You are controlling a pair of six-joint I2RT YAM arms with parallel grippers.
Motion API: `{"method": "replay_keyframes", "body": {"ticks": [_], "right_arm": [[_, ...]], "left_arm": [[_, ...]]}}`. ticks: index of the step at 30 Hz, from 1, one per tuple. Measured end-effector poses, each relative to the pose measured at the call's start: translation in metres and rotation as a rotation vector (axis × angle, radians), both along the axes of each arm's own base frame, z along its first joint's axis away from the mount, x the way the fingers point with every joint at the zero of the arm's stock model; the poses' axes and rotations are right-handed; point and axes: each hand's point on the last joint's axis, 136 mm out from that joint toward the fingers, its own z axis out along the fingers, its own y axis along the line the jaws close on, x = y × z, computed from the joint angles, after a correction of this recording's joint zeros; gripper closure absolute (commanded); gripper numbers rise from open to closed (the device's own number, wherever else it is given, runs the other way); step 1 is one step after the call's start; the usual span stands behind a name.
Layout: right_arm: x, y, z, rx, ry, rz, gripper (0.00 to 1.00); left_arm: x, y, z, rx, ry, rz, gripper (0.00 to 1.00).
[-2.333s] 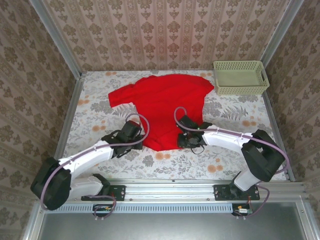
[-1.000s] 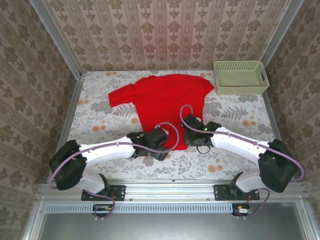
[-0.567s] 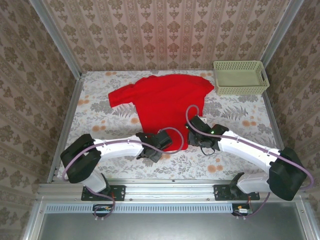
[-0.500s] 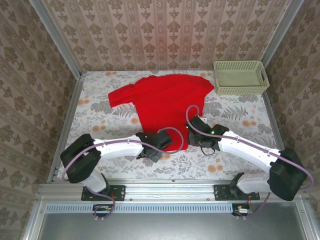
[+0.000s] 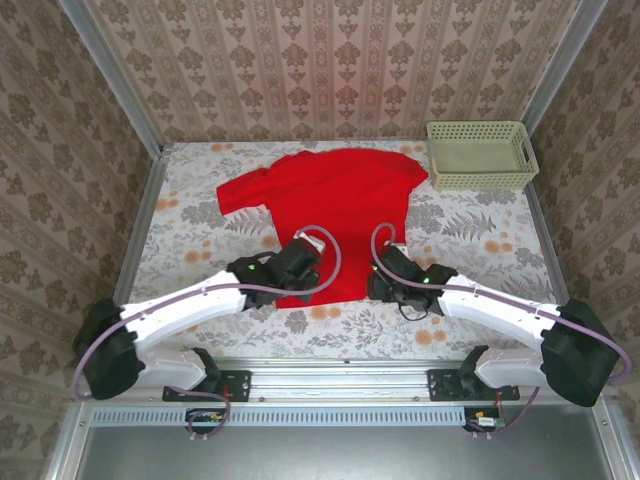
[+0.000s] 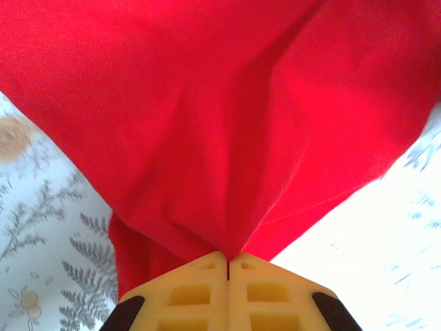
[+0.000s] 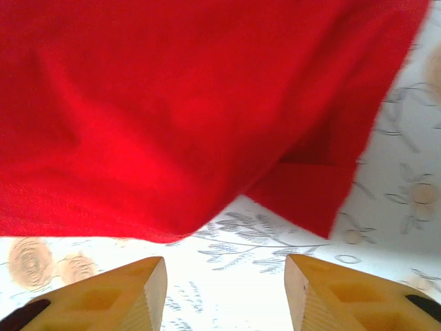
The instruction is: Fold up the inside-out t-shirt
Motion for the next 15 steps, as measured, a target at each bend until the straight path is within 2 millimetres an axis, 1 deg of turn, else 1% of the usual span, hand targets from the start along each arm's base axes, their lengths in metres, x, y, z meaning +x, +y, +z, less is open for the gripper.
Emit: {"method": "replay_keyframes", "body": {"ticks": [2, 4, 7, 10, 12, 15], "right_arm": [[-0.003, 0.012, 0.0, 0.033, -0.016, 0.036, 0.46], [-0.007, 0.029, 0.002, 0.073, -0.04, 0.086, 0.45], [-0.013, 0.061, 0.015, 0.151, -0.094, 0.182, 0.41], [-0.019, 0.094, 0.024, 0.22, -0.144, 0.271, 0.4], [-0.02, 0.11, 0.021, 0.237, -0.163, 0.311, 0.4], [-0.016, 0.126, 0.005, 0.224, -0.172, 0.344, 0.4]], "left_arm": [[0.005, 0.003, 0.016, -0.075, -0.028, 0.023, 1.0], [0.009, 0.006, 0.028, -0.136, -0.041, 0.04, 1.0], [0.015, 0.007, 0.037, -0.198, -0.04, 0.056, 1.0], [0.02, 0.007, 0.04, -0.228, -0.036, 0.063, 1.0], [0.02, 0.005, 0.042, -0.242, -0.033, 0.055, 1.0], [0.019, 0.003, 0.045, -0.263, -0.026, 0.044, 1.0]]}}
